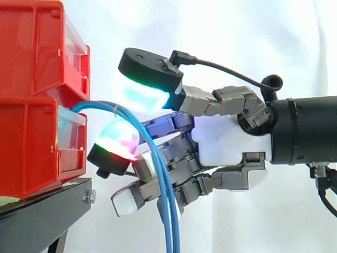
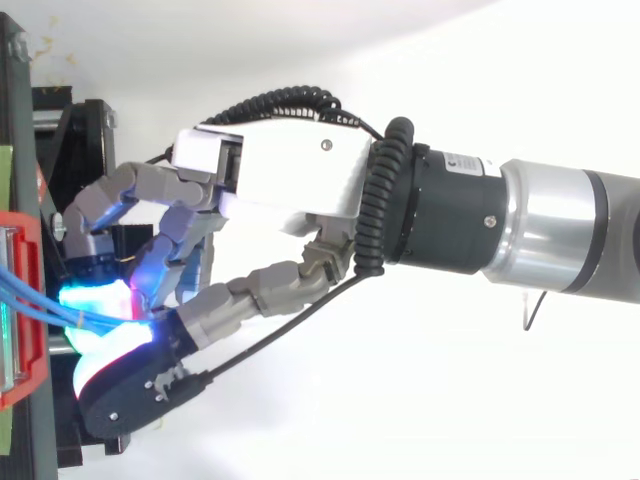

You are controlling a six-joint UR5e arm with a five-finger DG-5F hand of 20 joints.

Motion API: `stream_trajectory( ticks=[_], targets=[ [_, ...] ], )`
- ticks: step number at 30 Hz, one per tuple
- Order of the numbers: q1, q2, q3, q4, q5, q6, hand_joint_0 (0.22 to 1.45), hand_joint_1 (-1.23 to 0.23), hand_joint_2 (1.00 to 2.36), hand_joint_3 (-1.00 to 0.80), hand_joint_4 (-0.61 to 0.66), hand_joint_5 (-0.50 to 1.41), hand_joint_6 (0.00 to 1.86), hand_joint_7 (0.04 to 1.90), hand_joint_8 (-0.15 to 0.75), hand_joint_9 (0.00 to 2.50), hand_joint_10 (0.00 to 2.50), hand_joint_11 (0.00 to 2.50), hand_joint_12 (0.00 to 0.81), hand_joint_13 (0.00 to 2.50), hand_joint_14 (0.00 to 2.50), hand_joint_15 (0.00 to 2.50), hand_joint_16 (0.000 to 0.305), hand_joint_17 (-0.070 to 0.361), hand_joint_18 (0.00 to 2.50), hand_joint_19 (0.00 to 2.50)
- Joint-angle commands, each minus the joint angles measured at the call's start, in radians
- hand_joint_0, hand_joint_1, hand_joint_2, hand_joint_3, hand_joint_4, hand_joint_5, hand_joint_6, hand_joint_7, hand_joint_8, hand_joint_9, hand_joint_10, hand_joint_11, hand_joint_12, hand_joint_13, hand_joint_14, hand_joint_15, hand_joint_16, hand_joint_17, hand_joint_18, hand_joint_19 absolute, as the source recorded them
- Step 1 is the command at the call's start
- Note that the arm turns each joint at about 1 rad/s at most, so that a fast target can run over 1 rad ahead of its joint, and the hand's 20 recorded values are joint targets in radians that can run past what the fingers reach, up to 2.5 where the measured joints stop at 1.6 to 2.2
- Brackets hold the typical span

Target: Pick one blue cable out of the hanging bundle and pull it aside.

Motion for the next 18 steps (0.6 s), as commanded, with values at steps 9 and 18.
stream_trajectory(
  ticks=[9, 18],
  targets=[
    [0.001, 0.0, 0.002, -0.169, 0.03, -0.006, 0.53, -0.58, 1.0, -0.44, 0.17, -0.12, 0.87, 1.14, 0.374, 1.17, 0.02, 0.8, 0.368, 0.97, 0.01, 0.46, 0.054, 0.121, 1.09, 0.61],
    [-0.002, 0.0, 0.034, -0.186, 0.021, 0.029, 0.56, -0.59, 1.02, -0.15, 0.2, -0.13, 0.89, 1.17, 0.394, 1.18, 0.02, 0.81, 0.389, 1.0, 0.02, 0.46, 0.058, 0.13, 1.14, 0.59]
  ],
)
